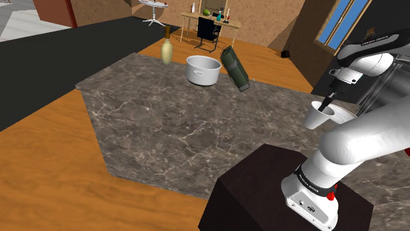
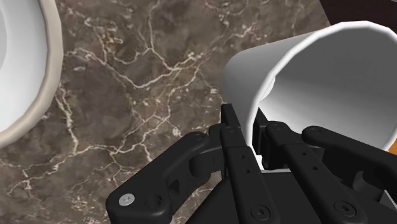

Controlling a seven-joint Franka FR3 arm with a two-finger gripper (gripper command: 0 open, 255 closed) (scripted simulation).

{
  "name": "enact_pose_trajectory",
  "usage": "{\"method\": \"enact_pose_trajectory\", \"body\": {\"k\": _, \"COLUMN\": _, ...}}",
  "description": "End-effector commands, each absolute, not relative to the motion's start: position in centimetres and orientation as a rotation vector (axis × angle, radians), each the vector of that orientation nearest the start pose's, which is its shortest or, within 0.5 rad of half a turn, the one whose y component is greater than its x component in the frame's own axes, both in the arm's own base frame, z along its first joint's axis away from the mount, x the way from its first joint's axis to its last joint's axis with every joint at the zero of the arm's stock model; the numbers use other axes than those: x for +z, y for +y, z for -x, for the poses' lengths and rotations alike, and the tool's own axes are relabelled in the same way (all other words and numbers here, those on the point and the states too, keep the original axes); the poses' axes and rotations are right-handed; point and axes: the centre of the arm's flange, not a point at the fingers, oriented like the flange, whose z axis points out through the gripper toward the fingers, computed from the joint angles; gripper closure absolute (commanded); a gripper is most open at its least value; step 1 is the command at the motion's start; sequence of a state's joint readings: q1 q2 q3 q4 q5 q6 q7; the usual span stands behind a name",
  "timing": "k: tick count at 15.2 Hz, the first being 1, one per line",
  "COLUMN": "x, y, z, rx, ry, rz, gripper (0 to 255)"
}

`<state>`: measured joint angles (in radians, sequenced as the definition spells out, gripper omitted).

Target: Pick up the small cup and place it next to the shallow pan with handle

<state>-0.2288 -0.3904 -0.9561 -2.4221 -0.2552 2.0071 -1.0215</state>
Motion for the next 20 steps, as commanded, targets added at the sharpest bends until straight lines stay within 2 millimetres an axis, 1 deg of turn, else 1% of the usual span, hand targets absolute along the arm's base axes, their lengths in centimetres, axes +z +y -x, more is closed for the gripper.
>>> {"method": "enact_pose_trajectory", "body": {"k": 1, "x": 37.1, "y": -41.0, "z": -15.2, "rx": -0.014, "ry": -0.044, "rz": 2.958, "gripper": 255}}
{"method": "enact_pose_trajectory", "body": {"k": 8, "x": 37.1, "y": -41.0, "z": -15.2, "rx": -0.014, "ry": -0.044, "rz": 2.958, "gripper": 255}}
{"method": "enact_pose_trajectory", "body": {"k": 9, "x": 37.1, "y": -41.0, "z": -15.2, "rx": -0.014, "ry": -0.044, "rz": 2.958, "gripper": 0}}
{"method": "enact_pose_trajectory", "body": {"k": 14, "x": 37.1, "y": -41.0, "z": -15.2, "rx": -0.014, "ry": -0.044, "rz": 2.958, "gripper": 0}}
{"method": "enact_pose_trajectory", "body": {"k": 17, "x": 41.0, "y": -41.7, "z": -15.2, "rx": -0.014, "ry": -0.044, "rz": 2.958, "gripper": 0}}
{"method": "enact_pose_trajectory", "body": {"k": 18, "x": 42.1, "y": -41.9, "z": -15.1, "rx": -0.014, "ry": -0.044, "rz": 2.958, "gripper": 0}}
{"method": "enact_pose_trajectory", "body": {"k": 20, "x": 42.1, "y": -41.9, "z": -15.1, "rx": -0.014, "ry": -0.044, "rz": 2.958, "gripper": 0}}
